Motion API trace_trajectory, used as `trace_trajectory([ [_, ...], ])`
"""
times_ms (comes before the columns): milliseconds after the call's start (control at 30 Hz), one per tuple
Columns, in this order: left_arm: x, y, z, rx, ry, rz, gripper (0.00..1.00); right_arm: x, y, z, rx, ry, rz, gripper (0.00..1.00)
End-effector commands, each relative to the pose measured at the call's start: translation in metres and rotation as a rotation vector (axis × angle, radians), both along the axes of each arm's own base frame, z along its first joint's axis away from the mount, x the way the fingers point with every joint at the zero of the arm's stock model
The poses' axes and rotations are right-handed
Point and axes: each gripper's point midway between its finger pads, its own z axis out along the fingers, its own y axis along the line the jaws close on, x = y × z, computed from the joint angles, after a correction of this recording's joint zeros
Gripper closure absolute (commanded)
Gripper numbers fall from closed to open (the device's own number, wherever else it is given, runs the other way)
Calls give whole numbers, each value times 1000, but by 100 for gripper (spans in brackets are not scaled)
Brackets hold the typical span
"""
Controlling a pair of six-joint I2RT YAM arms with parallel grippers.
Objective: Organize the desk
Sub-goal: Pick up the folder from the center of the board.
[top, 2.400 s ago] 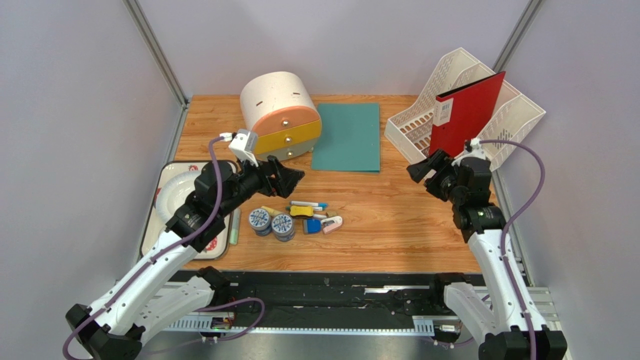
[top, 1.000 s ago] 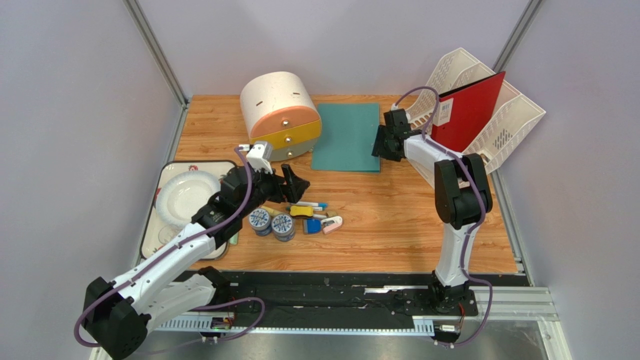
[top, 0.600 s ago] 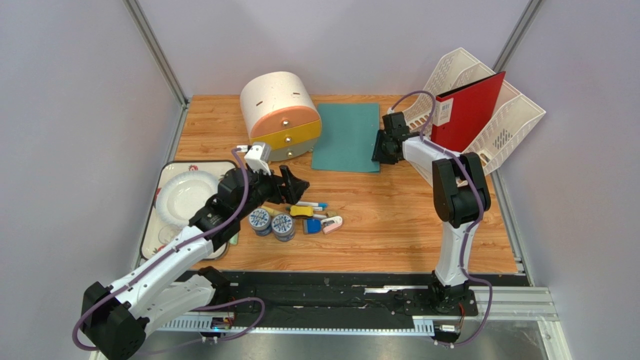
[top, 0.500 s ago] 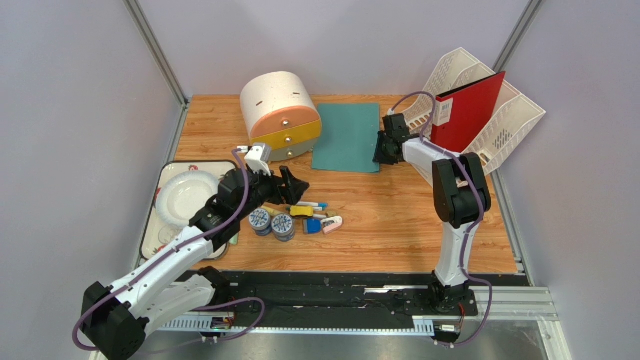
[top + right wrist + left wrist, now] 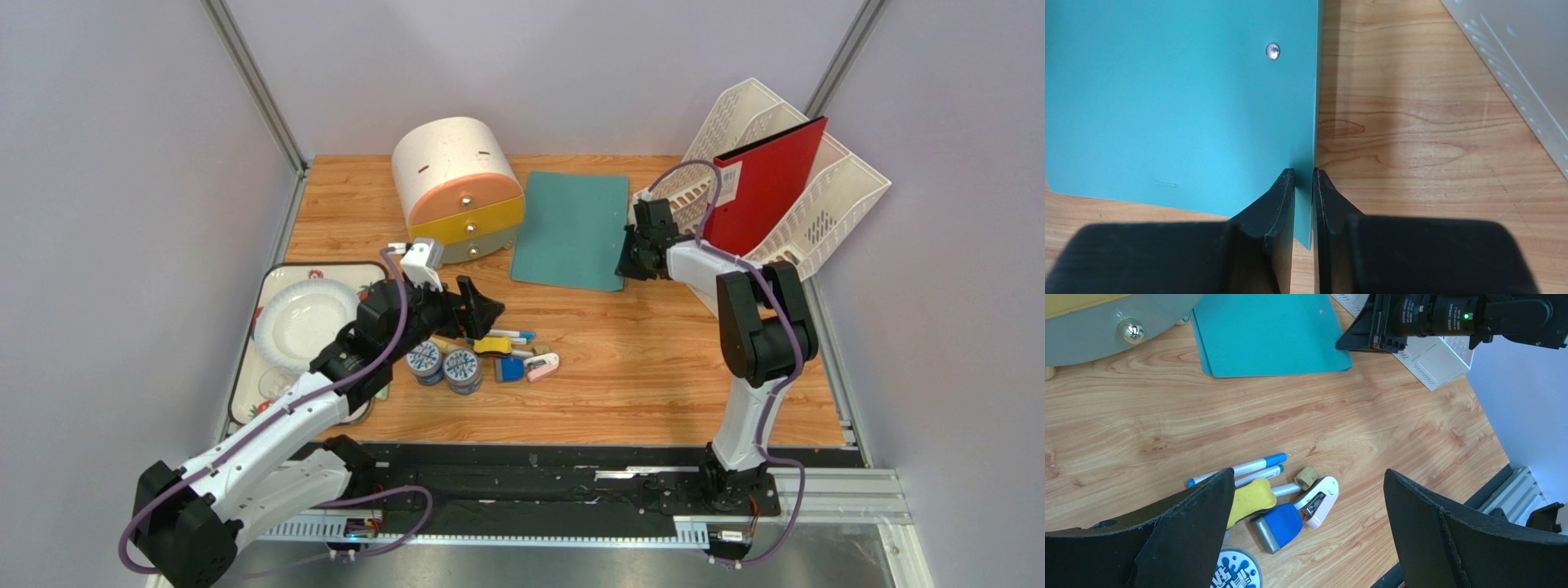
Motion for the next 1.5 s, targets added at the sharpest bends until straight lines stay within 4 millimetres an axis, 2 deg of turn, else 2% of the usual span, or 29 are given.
trace_trajectory([
  [0, -1, -6, 6, -30, -17, -24, 1, -68, -20, -46, -89, 227, -1, 100],
  [33, -1, -6, 5, -28, -13, -26, 1, -75, -21, -49, -89, 241, -4, 100],
  [233, -3, -9, 1, -24, 0, -40, 1, -95, -24, -36, -90, 232, -3, 100],
  [267, -3, -9, 0, -22, 3, -42, 1, -104, -26, -37, -98, 246, -8, 100],
  [300, -3, -9, -2, -19, 8, -42, 1, -104, -27, -28, -102, 221, -12, 100],
  [367, -2, -8, -5, -10, 11, -39, 1, -112, -32, -25, -116, 220, -13, 100],
  [500, 4, -10, -7, 17, 21, -35, 1, -112, -31, -11, -105, 193, -14, 100],
  [533, 6, -12, -12, 28, 35, -41, 1, -111, -29, -7, -92, 187, -11, 99],
  [567, 8, -16, -7, 24, 32, -53, 1, -111, -27, -5, -84, 188, -8, 99],
  [633, 13, -23, -16, 40, 67, -70, 1, -106, -26, -1, -75, 177, -17, 96],
  [667, 16, -28, -12, 36, 67, -82, 1, -104, -26, 0, -74, 174, -21, 96],
  [700, 20, -32, -23, 59, 100, -89, 1, -104, -26, 1, -74, 169, -21, 94],
  [767, 28, -38, -21, 80, 118, -96, 1, -99, -25, 5, -64, 158, -28, 94],
  [800, 32, -40, -32, 105, 149, -95, 1, -98, -25, 5, -61, 155, -30, 94],
  [867, 42, -47, -28, 101, 140, -90, 1, -95, -23, 5, -48, 152, -31, 94],
  [900, 46, -49, -38, 118, 164, -91, 1, -95, -23, 3, -43, 157, -30, 94],
  [967, 51, -55, -40, 122, 168, -98, 1, -95, -25, -2, -46, 167, -32, 94],
  [1000, 55, -57, -51, 137, 191, -100, 1, -94, -27, -4, -50, 168, -39, 94],
  [1067, 61, -64, -51, 134, 189, -110, 1, -94, -33, -12, -56, 188, -54, 94],
  [1100, 63, -66, -63, 147, 217, -114, 2, -94, -35, -15, -57, 195, -58, 95],
  [1167, 69, -73, -64, 132, 215, -116, 3, -93, -39, -20, -59, 210, -64, 95],
  [1300, 75, -77, -81, 130, 243, -105, 4, -97, -42, -31, -62, 246, -67, 96],
  [1367, 79, -79, -84, 139, 247, -104, 4, -95, -43, -33, -58, 239, -71, 97],
  [1467, 85, -80, -101, 176, 286, -93, 4, -95, -45, -33, -53, 239, -79, 97],
])
